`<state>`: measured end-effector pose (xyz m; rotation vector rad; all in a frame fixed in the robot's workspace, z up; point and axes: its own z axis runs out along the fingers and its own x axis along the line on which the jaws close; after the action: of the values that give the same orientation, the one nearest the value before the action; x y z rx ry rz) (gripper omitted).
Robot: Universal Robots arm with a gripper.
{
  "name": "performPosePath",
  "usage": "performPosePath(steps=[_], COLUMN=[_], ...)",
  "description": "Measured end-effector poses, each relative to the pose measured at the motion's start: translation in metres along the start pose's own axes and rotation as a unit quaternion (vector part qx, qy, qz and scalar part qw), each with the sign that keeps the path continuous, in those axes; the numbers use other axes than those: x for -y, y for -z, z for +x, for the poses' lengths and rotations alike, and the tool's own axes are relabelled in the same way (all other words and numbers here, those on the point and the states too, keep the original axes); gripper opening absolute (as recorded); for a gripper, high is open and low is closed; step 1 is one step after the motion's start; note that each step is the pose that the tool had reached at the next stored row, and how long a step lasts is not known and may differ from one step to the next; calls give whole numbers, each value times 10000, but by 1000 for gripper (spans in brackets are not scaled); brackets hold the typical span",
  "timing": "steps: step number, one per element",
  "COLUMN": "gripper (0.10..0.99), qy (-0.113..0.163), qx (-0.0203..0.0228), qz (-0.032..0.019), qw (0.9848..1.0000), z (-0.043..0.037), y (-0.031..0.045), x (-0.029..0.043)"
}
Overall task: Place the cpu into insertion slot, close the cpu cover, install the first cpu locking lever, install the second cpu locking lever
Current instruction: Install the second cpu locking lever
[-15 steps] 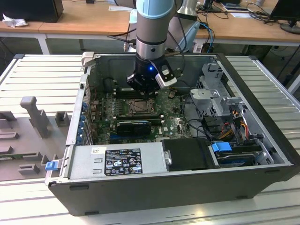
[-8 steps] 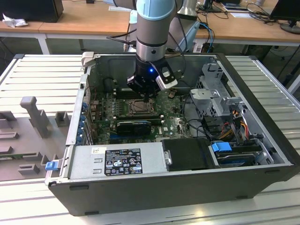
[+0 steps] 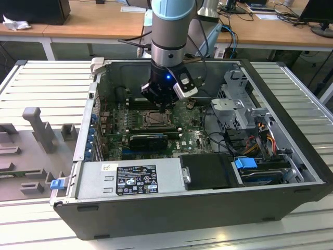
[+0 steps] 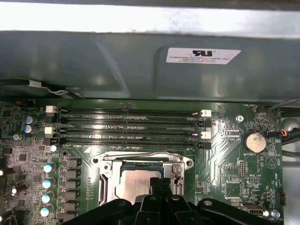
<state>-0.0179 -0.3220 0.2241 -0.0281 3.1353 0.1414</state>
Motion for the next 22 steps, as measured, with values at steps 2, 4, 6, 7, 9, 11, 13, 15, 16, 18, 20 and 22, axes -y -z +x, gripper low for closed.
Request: performPosePath(steps=[2,4,6,7,9,11,13,15,16,18,20,22], gripper=[106,106,106,106,106,106,106,106,106,106,106,106], qy=[0,0,-1,-1,1,0,0,0,0,0,0,0], qx=[0,0,0,0,0,0,0,0,-1,0,0,0], qz=[0,0,1,0,-1,0,0,0,1,0,0,0], qw=[10000,10000,10000,10000,10000,10000,10000,10000,10000,10000,10000,10000], z=[0,1,1,1,0,1,2,3,3,3,3,4], y=[2,4,19,45,91,96,99,109,127,166,171,174], x=[10,29,36,34,37,79,117,169,171,173,188,221])
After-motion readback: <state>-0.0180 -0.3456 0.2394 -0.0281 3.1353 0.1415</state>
